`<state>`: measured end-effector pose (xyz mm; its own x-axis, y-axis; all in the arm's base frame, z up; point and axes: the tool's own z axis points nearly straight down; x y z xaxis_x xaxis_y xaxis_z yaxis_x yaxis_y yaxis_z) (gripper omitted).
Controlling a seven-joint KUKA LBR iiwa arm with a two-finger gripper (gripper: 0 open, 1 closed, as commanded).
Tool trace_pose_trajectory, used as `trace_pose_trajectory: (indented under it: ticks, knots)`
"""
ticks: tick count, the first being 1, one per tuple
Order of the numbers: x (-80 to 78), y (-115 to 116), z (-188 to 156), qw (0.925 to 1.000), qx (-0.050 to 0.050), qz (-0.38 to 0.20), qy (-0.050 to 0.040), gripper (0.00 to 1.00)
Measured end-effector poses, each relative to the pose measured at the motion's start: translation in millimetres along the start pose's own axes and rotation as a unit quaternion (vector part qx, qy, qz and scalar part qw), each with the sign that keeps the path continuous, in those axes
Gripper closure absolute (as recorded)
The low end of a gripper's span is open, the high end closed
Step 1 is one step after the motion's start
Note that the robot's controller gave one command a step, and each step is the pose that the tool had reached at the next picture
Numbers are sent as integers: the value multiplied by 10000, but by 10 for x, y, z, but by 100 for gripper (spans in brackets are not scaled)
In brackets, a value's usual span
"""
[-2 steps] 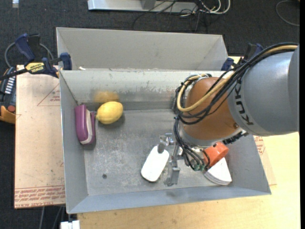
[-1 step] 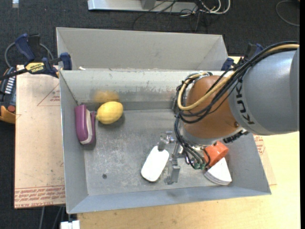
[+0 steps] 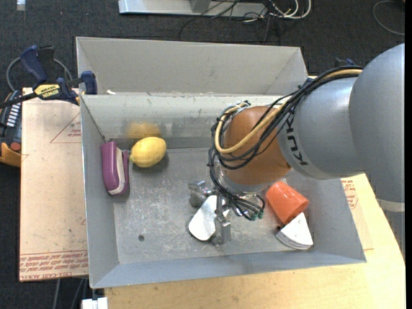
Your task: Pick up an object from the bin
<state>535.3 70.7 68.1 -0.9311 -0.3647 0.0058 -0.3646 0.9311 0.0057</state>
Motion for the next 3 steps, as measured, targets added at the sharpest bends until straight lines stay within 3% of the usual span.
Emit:
trace_pose_trajectory:
  ticks: [1,2,3]
  knots:
    - [54,-5,-595,9969,16,781,-47,0]
    - [1,12,20,10000,-11,12,6,0]
    - [-139,-82,-22,9987,18,-501,-61,0]
